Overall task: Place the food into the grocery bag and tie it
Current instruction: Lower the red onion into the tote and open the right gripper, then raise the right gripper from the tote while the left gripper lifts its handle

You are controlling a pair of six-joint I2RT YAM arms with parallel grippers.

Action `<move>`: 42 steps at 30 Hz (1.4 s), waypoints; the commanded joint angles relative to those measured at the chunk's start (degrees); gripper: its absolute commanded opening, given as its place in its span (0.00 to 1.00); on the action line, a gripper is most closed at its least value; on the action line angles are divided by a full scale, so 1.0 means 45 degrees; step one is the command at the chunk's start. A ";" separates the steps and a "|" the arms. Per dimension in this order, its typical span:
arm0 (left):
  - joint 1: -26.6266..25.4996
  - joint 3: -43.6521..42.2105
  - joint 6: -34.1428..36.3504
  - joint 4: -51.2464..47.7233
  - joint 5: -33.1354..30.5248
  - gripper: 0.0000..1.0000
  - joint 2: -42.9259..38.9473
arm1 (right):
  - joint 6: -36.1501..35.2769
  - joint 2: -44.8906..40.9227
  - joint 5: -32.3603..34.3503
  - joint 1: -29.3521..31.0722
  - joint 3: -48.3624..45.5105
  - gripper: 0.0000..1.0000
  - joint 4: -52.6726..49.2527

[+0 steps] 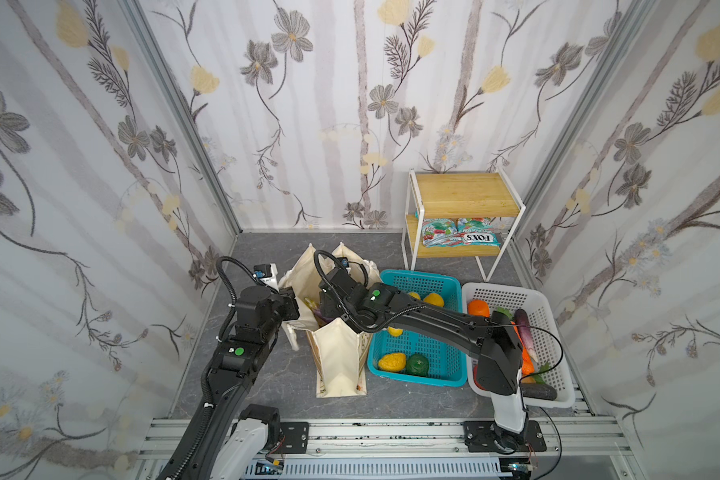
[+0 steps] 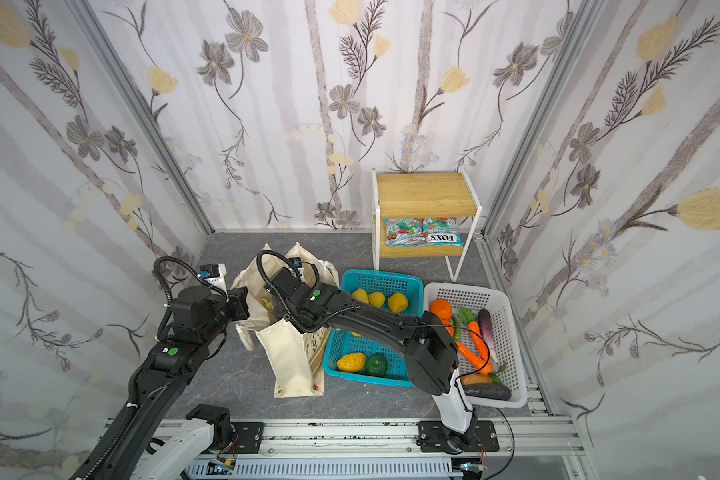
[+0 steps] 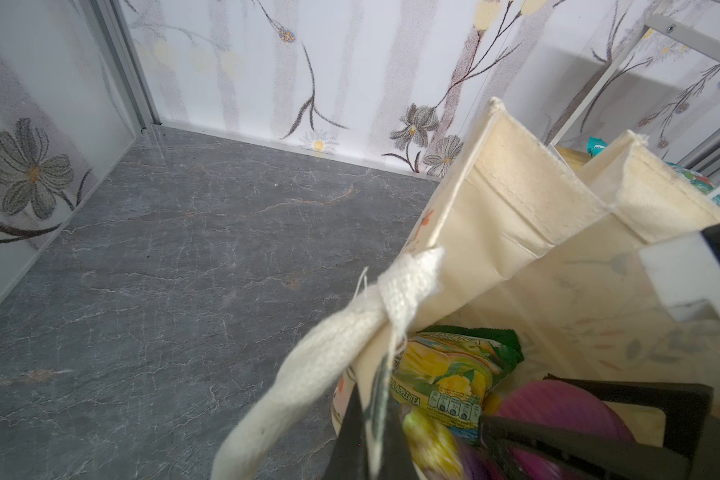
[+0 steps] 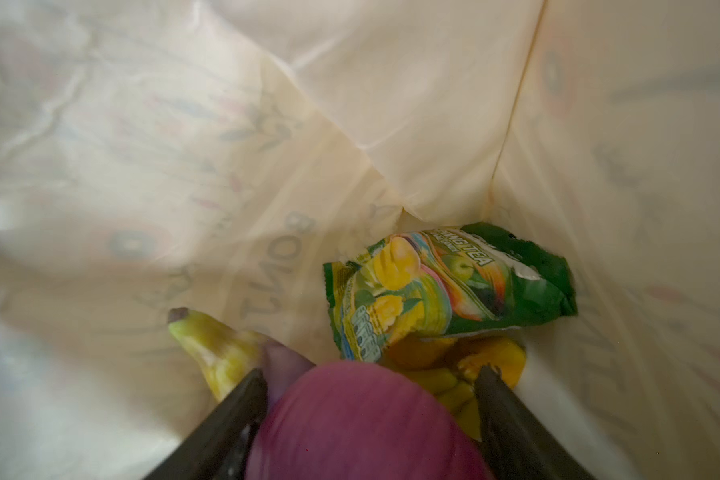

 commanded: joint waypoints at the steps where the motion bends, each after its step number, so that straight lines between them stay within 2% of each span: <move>1: 0.0010 0.0035 -0.0027 0.0261 0.0039 0.00 0.0031 | 0.0055 0.0167 0.0464 0.0016 0.0133 0.75 -0.0240; 6: 0.0018 0.0037 -0.0022 0.0265 -0.0024 0.00 -0.0005 | -0.0203 -0.0171 0.0509 0.0075 0.0284 0.90 -0.0209; 8: 0.0019 0.0023 -0.0021 0.0274 -0.0053 0.00 0.0016 | -0.0370 -0.0433 0.0754 0.0140 0.0316 0.99 -0.0200; 9: 0.0018 0.0035 -0.0006 0.0262 -0.0038 0.00 0.0025 | -0.0528 -0.0596 0.0838 0.0173 0.0326 1.00 -0.0166; 23: 0.0015 0.0016 -0.0039 0.0259 -0.0109 0.00 0.0016 | -0.1456 -0.2945 0.0258 0.0203 0.0171 1.00 0.0622; 29: 0.0022 0.0034 -0.0044 0.0265 -0.0146 0.00 0.0006 | -0.1452 -0.4498 0.0972 0.0208 -0.0639 1.00 0.1136; 34: 0.0004 0.0065 -0.1132 0.0806 0.0602 0.00 -0.0447 | -0.1437 -0.6023 0.1850 -0.0148 -0.2512 1.00 0.1467; 42: 0.0004 0.0833 -0.1228 0.0826 0.0627 0.00 -0.0592 | -0.0772 -0.6322 0.0906 -0.0735 -0.4777 0.80 0.1815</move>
